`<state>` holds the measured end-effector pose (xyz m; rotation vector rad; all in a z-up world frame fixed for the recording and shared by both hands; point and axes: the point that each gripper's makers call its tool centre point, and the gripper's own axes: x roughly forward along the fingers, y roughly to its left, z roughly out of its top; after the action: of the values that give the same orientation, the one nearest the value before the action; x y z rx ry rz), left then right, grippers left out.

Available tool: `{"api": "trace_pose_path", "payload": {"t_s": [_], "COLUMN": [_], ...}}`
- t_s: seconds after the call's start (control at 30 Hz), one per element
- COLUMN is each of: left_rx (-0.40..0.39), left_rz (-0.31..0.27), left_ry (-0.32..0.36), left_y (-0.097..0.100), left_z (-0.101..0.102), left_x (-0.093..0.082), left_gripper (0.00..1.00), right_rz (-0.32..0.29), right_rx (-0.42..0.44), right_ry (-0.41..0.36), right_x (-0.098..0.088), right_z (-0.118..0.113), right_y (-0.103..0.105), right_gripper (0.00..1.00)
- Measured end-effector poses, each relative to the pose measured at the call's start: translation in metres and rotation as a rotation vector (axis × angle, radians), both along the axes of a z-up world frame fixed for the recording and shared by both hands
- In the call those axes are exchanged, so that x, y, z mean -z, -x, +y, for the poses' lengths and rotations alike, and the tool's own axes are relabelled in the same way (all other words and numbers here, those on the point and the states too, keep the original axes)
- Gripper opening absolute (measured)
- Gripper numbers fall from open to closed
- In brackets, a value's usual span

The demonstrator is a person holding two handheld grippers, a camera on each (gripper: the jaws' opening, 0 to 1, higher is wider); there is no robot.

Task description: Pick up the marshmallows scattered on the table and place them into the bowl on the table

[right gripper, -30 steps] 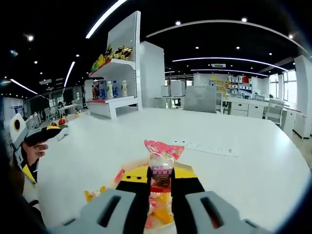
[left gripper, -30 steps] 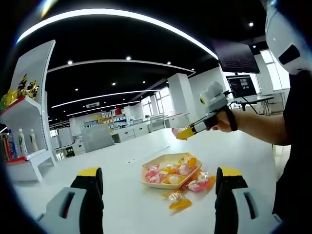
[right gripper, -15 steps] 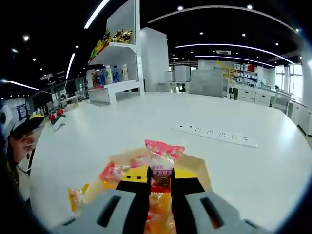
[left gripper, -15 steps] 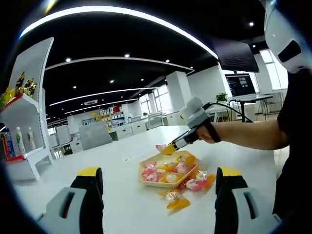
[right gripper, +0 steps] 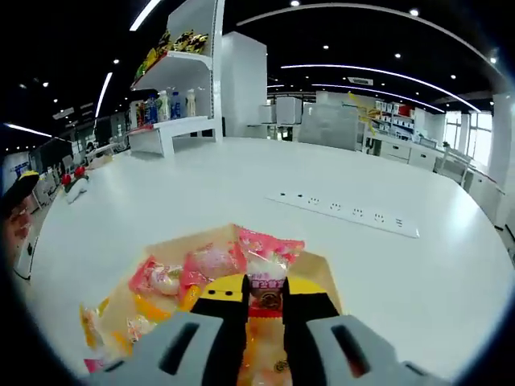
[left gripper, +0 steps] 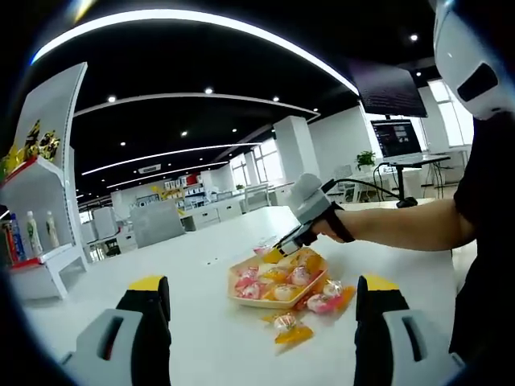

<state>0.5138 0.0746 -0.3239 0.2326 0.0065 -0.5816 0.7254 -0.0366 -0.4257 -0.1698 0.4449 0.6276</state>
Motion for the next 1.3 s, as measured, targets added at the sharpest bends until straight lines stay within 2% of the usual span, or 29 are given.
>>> {"api": "trace_pose_path", "payload": {"t_s": [0.23,0.33,0.57,0.77,0.93,1.17,1.3], "left_rx": [0.008,0.006,0.006,0.012,0.0,-0.003,-0.004], "left_rz": [0.009,0.009,0.014,0.011,0.008,0.011,0.012], "left_ry": [-0.006,-0.006,-0.009,0.049,0.03,0.016,0.013], "left_y": [0.001,0.001,0.001,0.003,0.003,0.004,0.004], "left_z": [-0.005,-0.004,-0.001,0.0,0.002,0.002,0.002], "left_x": [0.003,0.003,0.001,-0.007,-0.005,-0.002,-0.001], "left_gripper": [0.95,0.95,0.95,0.95,0.95,0.95,0.95], "right_rz": [-0.019,-0.008,0.0,0.006,0.015,0.011,-0.014], "right_rx": [-0.011,-0.012,-0.003,-0.013,-0.01,-0.002,-0.001], "right_ry": [0.026,0.042,0.021,0.016,0.018,0.011,-0.048], "right_x": [0.004,0.008,0.007,0.006,0.009,0.008,-0.004], "right_z": [0.001,0.001,0.003,0.007,0.006,0.006,0.006], "right_y": [-0.003,-0.005,-0.009,-0.008,-0.008,-0.009,-0.007], "right_gripper": [0.16,0.16,0.17,0.19,0.2,0.28,0.36]}}
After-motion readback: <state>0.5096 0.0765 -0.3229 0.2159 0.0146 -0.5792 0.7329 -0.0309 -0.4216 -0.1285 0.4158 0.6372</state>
